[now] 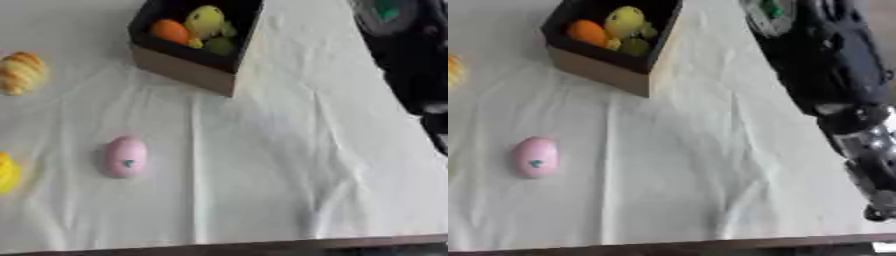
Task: Pick up objects on the table and place them in the box.
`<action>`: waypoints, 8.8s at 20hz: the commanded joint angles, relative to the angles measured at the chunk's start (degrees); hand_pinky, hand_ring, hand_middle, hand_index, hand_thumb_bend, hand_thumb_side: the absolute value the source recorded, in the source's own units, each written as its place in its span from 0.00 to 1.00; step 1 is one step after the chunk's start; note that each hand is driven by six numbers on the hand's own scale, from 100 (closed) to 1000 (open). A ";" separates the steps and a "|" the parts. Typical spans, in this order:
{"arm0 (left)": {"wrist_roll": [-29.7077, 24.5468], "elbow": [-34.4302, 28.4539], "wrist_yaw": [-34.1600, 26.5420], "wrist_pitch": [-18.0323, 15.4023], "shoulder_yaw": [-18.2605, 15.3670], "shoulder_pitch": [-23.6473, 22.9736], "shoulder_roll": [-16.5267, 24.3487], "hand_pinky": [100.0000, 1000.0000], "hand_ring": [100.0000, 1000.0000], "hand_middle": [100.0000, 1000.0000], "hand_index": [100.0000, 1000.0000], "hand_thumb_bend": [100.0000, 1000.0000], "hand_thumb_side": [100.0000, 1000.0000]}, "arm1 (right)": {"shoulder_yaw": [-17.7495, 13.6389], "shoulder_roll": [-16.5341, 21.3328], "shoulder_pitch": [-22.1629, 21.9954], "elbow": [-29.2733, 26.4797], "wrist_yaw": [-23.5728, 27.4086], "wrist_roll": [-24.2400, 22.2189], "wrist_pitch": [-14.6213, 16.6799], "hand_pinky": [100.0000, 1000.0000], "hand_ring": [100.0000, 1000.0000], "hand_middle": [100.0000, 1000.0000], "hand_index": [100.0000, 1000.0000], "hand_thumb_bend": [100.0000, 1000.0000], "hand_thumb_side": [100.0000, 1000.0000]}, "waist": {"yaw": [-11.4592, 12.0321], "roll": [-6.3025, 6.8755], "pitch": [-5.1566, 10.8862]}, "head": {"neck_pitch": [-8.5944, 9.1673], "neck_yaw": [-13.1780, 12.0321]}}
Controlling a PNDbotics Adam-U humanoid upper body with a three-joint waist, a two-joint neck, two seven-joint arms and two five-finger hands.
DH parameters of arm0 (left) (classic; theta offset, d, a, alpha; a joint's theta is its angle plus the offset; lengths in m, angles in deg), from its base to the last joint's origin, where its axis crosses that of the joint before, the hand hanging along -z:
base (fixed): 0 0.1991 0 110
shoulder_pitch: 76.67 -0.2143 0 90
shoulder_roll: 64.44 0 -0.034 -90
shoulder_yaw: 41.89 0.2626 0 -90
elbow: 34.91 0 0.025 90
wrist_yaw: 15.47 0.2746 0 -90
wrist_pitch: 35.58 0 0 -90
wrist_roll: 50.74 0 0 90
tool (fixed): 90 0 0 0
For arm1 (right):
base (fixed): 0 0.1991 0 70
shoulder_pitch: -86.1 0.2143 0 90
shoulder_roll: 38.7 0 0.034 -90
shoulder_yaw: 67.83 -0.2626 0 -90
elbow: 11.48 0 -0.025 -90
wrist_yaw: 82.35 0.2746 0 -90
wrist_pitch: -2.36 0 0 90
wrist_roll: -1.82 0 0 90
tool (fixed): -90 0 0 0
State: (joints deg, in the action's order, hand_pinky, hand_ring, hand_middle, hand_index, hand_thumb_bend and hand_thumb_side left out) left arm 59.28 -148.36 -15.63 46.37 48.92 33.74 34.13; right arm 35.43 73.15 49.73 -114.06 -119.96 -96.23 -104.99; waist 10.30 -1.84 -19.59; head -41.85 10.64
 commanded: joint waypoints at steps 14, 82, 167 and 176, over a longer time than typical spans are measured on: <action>-6.84 -1.14 11.93 5.61 -1.07 0.43 16.66 0.78 0.83 0.77 0.84 0.38 0.60 | -12.16 17.12 -16.84 -12.01 6.22 14.75 0.72 0.82 0.78 0.73 0.85 0.00 0.39 | -0.53 1.44 1.91 | -0.87 -1.50; -58.06 14.60 36.53 12.18 6.93 1.00 21.08 0.70 0.67 0.57 0.50 0.07 0.03 | -13.57 13.99 -23.09 -12.01 10.96 19.75 -1.44 0.80 0.71 0.66 0.78 0.00 0.50 | -1.98 2.51 1.51 | -1.78 -3.37; -59.74 -1.14 23.84 7.94 17.39 17.60 28.98 0.87 0.86 0.78 0.88 0.47 0.47 | -13.41 11.89 -21.06 -12.01 13.10 20.27 -0.58 0.80 0.70 0.65 0.76 0.00 0.49 | -2.99 3.24 1.06 | -1.70 -2.27; -63.00 -1.14 22.07 12.06 20.59 13.82 29.00 0.85 0.86 0.78 0.87 0.48 0.43 | -13.26 11.17 -20.94 -12.01 13.39 20.20 -0.66 0.80 0.69 0.65 0.76 0.00 0.50 | -3.32 3.50 1.47 | -2.26 -3.03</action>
State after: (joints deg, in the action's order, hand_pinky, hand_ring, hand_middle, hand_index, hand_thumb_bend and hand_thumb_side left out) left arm -2.95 -148.68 6.91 57.83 69.44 46.91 61.59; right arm 22.88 83.00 28.04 -125.19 -106.85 -76.11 -105.69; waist 7.04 0.97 -19.82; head -43.85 7.78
